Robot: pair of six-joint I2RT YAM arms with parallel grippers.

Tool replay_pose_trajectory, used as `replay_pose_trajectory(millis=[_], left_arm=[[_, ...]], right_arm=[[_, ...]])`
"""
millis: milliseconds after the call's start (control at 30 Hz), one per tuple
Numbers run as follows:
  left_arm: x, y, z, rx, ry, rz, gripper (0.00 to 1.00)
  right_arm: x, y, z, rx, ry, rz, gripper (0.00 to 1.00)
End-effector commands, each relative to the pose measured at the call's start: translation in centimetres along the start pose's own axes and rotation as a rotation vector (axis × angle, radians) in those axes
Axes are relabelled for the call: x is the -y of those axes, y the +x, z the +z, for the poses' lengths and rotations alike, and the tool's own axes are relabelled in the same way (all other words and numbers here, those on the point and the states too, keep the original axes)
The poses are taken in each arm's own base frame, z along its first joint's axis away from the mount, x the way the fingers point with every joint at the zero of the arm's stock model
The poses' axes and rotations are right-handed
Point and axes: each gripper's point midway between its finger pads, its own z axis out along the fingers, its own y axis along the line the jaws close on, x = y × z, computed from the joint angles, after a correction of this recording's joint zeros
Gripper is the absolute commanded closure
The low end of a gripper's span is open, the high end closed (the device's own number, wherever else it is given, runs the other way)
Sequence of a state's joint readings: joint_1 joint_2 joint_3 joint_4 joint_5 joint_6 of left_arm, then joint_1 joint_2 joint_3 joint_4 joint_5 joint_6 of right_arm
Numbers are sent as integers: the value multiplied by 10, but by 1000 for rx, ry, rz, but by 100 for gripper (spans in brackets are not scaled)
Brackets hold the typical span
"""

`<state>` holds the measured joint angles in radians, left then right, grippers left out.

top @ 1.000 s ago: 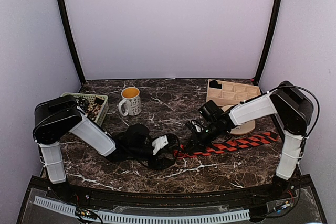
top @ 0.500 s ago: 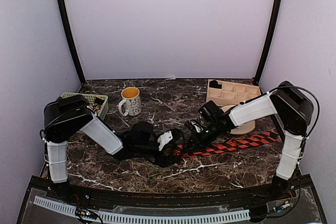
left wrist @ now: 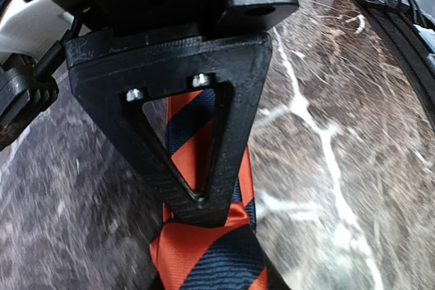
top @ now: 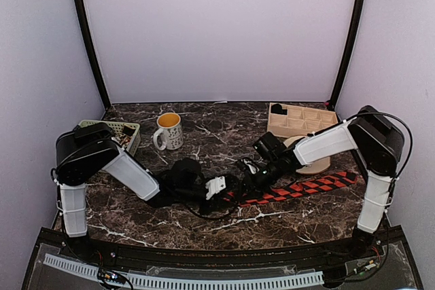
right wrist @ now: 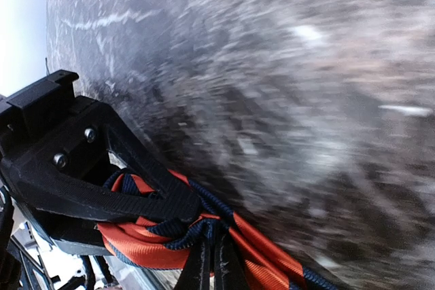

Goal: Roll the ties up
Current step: Roll the tie at the center of the board.

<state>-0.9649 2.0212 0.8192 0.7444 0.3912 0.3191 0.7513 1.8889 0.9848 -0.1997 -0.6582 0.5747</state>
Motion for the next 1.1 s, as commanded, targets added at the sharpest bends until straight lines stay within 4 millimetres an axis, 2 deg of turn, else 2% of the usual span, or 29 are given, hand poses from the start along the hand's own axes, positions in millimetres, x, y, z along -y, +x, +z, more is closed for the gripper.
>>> replay_pose_trajectory(millis=[0, 33, 100, 200, 333, 600, 833, 933, 1067], left_arm=[[8, 26, -29, -82, 2, -3, 60], [9, 25, -34, -78, 0, -10, 50], [11, 23, -44, -59, -18, -34, 39], [14, 30, -55, -45, -50, -86, 35], [19, 34, -57, -32, -38, -127, 36], [13, 5, -37, 49, 12, -163, 40], [20, -22, -30, 96, 53, -116, 62], [18, -34, -20, 110, 54, -106, 62], [16, -29, -4, 92, 54, -131, 57]], right_arm=[[24, 25, 26, -79, 119, 76, 100], [25, 25, 29, -81, 121, 77, 100], [29, 27, 32, -91, 128, 87, 100], [38, 34, 34, -109, 151, 92, 100], [49, 45, 36, -134, 178, 100, 100], [65, 58, 36, -172, 237, 98, 100], [64, 56, 38, -163, 226, 114, 100], [62, 54, 39, -162, 215, 112, 100], [61, 53, 39, -161, 212, 107, 100]])
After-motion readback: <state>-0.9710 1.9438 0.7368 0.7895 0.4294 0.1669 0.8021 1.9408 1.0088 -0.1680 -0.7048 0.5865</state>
